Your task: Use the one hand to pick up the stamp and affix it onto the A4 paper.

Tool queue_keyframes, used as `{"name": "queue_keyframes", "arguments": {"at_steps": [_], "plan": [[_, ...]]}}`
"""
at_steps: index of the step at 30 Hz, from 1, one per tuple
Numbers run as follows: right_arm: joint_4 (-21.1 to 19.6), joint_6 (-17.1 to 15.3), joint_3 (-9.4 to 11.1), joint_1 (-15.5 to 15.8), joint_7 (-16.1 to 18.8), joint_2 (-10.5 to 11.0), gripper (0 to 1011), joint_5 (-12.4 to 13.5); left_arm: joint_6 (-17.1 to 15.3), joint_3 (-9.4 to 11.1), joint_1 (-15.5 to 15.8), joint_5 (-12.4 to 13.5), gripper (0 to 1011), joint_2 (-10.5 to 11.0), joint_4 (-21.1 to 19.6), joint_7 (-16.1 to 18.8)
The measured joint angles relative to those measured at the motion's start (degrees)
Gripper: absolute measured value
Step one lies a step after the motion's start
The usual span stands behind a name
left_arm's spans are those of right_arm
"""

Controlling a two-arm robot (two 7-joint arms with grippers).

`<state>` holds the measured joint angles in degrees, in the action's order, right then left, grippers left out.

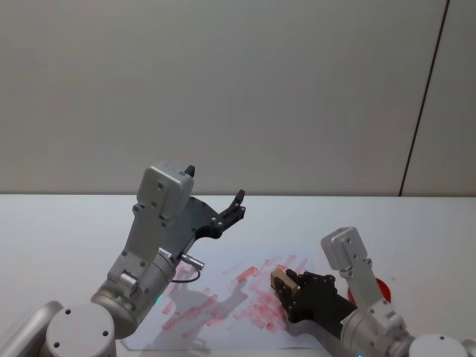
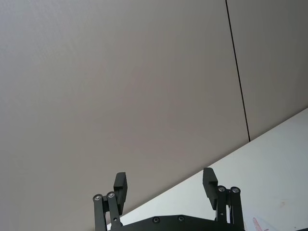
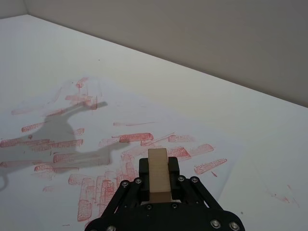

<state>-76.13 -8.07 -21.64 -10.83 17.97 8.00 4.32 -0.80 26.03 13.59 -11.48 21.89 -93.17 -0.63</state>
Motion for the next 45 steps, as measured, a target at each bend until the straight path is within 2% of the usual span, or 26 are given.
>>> {"name": "queue_keyframes", "arguments": {"at_steps": [12,22,32,45], "plan": [[-0.96,0.58,0.15,0.48,-0.23,0.39,214,0.47,0.0,0.0,0.0,0.0,1003,0.0,0.0,0.0],[-6.19,3.34,1.55,1.25,-1.42,1.6,216,3.21,0.0,0.0,0.0,0.0,1002,0.0,0.0,0.0],[-11.09,4.37,3.92,2.88,-3.09,4.46,214,5.47,0.0,0.0,0.0,0.0,1003,0.0,0.0,0.0],[-13.42,3.49,6.12,5.78,-4.41,7.99,216,6.86,0.0,0.0,0.0,0.0,1002,0.0,0.0,0.0]]}}
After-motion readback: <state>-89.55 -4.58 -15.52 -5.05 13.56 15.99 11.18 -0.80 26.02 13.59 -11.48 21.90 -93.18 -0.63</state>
